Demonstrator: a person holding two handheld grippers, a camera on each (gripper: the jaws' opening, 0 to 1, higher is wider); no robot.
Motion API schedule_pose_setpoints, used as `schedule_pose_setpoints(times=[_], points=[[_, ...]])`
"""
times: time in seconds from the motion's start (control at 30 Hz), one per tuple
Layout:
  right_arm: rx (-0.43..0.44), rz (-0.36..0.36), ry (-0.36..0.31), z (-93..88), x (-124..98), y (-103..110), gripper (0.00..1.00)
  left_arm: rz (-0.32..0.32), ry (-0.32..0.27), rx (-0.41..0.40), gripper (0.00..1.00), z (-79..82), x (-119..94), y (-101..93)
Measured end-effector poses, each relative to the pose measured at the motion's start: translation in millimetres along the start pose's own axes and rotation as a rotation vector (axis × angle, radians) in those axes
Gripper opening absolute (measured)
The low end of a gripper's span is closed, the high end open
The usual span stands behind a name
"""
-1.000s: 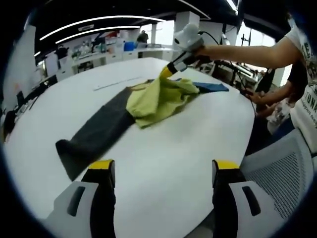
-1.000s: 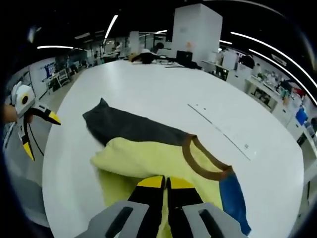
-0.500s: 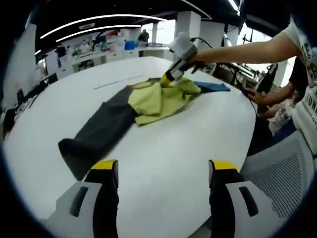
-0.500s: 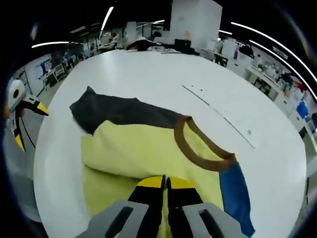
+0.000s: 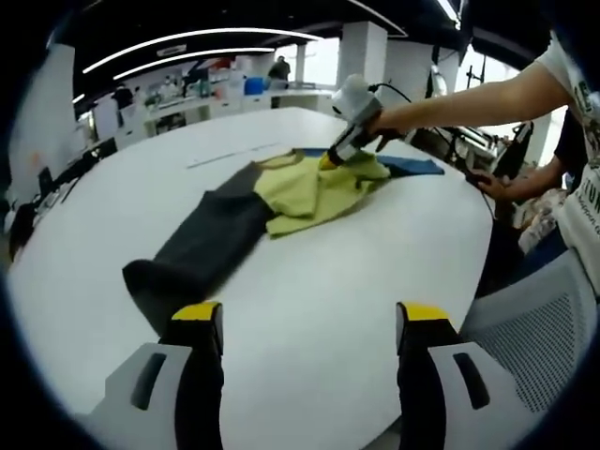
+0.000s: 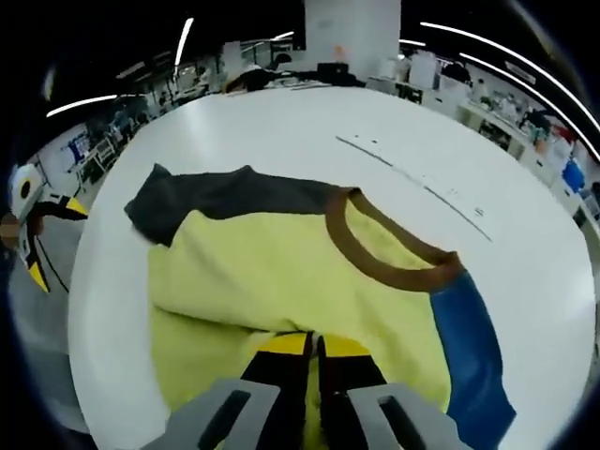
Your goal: Fold the garment on the visible template until the final outline fits inside the template.
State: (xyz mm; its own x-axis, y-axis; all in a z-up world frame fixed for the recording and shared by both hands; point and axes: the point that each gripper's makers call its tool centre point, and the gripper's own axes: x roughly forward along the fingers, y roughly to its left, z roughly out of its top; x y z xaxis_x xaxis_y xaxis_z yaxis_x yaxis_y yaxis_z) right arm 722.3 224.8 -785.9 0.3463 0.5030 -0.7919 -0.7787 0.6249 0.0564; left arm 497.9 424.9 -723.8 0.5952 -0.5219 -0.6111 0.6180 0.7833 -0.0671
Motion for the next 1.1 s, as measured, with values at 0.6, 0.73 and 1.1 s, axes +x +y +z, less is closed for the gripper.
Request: schedule_pose_setpoints(times=[0.6,0.73,1.1], points=[[0.025,0.138,-0.145,10.4,-55.9,46.8,0.38,-0.023,-0.034,-0.016,0.68,20.0,6.4,0.2],[-0.016,0.164,-0.134,1.4,-64.5,59.4,0.38,-0.024,-0.048,-0.028,0.66,26.2,11.1,4.5],[-0.113,0.239,-0.090,-32.8,-75.1,92.8,0.38,-0.035,-0.093,-0.051,0.57,46.2,35.1,9.9]])
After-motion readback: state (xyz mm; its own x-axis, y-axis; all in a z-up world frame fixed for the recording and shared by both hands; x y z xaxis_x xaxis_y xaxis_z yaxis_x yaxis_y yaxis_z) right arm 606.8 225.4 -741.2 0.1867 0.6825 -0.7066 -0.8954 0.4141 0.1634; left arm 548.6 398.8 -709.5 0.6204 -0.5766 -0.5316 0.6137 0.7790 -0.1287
